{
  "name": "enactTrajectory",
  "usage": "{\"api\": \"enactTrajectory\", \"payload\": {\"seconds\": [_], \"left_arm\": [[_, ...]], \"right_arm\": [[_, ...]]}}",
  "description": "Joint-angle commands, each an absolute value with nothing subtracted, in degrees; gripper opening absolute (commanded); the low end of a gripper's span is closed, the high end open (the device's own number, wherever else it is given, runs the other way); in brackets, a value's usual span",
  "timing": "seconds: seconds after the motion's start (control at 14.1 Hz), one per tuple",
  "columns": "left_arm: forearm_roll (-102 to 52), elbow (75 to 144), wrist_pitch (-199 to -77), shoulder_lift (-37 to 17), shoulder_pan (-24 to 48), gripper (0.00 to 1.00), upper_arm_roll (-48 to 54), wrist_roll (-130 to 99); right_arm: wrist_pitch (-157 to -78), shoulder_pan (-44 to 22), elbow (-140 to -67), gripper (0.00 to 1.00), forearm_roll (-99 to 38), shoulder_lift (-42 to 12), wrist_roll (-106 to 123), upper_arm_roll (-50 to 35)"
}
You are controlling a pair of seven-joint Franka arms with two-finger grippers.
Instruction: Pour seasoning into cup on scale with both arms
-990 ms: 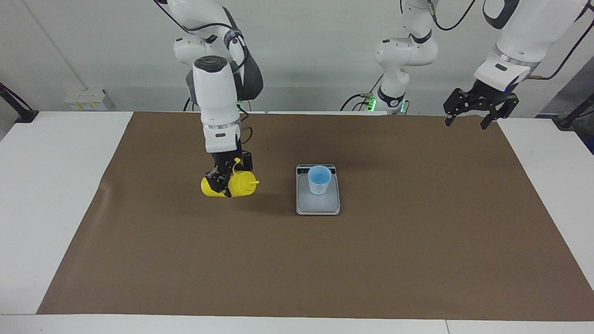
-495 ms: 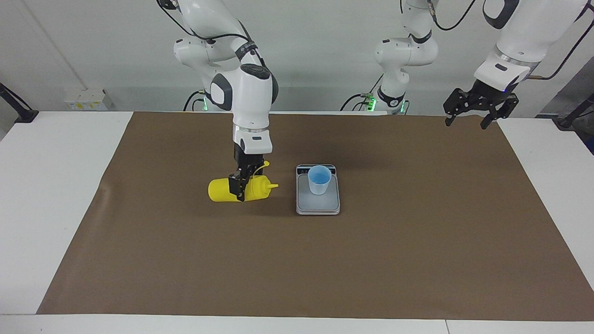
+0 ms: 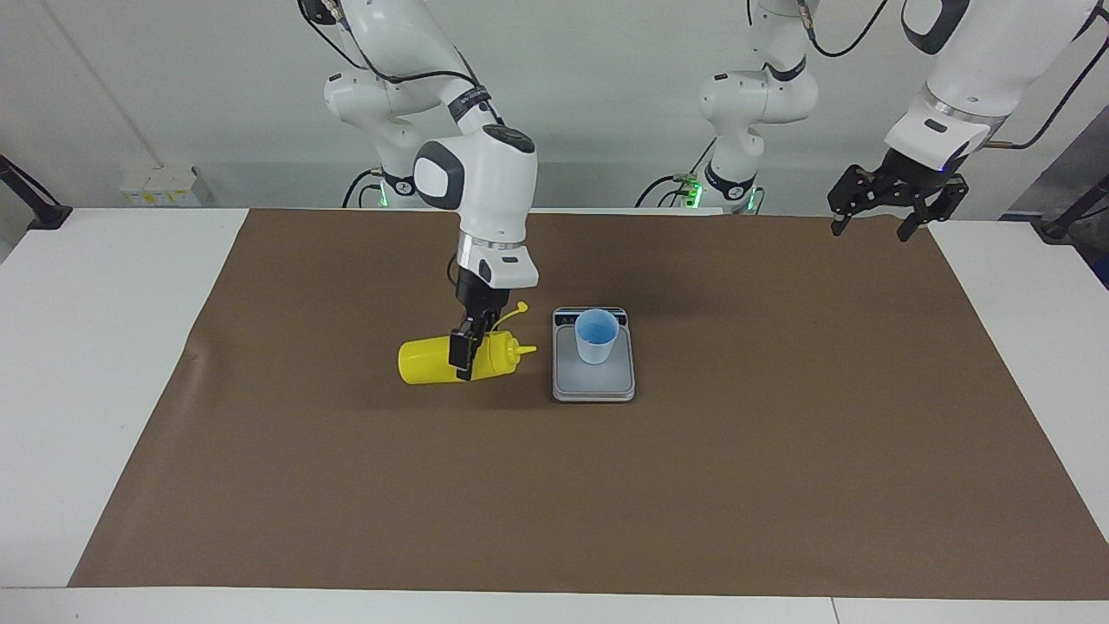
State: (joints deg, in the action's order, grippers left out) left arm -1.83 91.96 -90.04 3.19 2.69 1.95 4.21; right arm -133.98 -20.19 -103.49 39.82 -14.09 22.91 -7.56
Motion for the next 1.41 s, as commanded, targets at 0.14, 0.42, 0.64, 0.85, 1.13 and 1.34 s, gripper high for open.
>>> {"api": "enactTrajectory", "payload": {"seconds": [0.14,0.42,0.64,0.85,1.13,1.34], "left_arm": [[-1.23,93.25,-89.47,4.66,2.02,1.0,2.37,4.57],[-1.23,93.25,-89.47,4.66,2.02,1.0,2.37,4.48],[-1.23,93.25,-89.47,4.66,2.02,1.0,2.37,4.57],[-1.23,93.25,-89.47,4.66,2.02,1.0,2.37,4.57],[-1.23,93.25,-89.47,4.66,2.02,1.0,2.37,4.57],[-1.23,93.25,-89.47,4.66,2.02,1.0,2.37,4.48]], "right_arm": [[-130.09,-23.63,-98.35,0.0,45.87,-17.66,21.09,-7.73],[-127.62,-27.07,-97.47,0.0,52.34,-19.51,21.09,-7.65],[-123.76,-30.66,-97.47,0.0,60.89,-21.09,21.09,-7.65],[-121.74,-31.64,-98.08,0.0,65.74,-21.62,21.09,-7.73],[-117.96,-33.22,-98.26,0.0,68.29,-21.88,21.09,-7.73],[-118.3,-34.19,-99.93,0.0,71.01,-21.97,21.09,-7.73]]}}
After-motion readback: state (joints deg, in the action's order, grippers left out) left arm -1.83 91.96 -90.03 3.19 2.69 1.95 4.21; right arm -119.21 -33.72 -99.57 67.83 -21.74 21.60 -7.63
